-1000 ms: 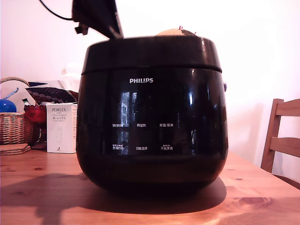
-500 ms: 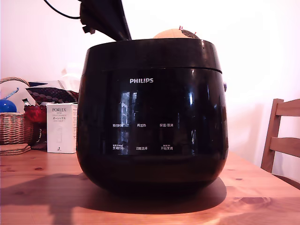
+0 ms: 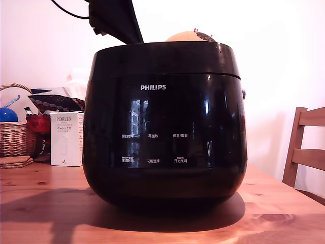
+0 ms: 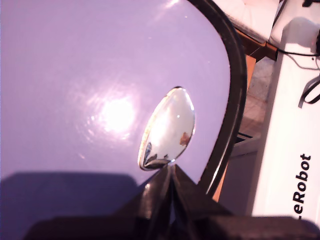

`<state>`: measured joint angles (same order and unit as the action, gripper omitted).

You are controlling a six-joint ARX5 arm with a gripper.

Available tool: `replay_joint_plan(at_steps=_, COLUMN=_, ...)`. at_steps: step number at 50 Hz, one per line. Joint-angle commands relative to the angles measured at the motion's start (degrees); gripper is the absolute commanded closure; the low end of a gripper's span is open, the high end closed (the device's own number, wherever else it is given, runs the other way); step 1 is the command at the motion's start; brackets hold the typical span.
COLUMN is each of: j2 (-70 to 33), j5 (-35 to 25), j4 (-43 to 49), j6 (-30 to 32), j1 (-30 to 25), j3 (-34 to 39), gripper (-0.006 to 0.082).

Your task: Close the rice cooker by pressing the lid down with medium force

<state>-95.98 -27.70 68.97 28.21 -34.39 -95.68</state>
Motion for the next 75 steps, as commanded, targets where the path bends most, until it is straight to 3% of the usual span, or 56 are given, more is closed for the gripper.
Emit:
replay_joint_plan(at_steps=1, j2=-1.05, j5=-0.87, j4=-0.17, j6=0.76, j1=0.90, j3=3.37, gripper=0.0789)
replay_joint_plan(at_steps=23, j2=5.03, j5=-18.36, j4=-7.39, j6=1.88, j1=5.49, j3=3.37, gripper=0.0789)
replay_joint_plan(at_steps=34, j2=5.05, j5=-20.35, j4=-9.86, j6=1.86, j1=6.93, j3=3.37, gripper=0.0789)
replay_joint_plan(at_steps=41, j2=5.66, j5=-18.43, j4=-12.24, j6=-0.22, j1=8.28, j3=3.37, gripper=0.0789)
replay_joint_plan(at_steps=50, j2=7.30, j5=-11.43, j4=-15.69, j6=-1.99, j1=11.04, j3=3.37, gripper=0.0789)
replay_joint_plan(at_steps=75, j2=15.28, j5=1.53, j4=-28.26, j6=-12.00, j1=23.63, j3=3.37, gripper=0.0789)
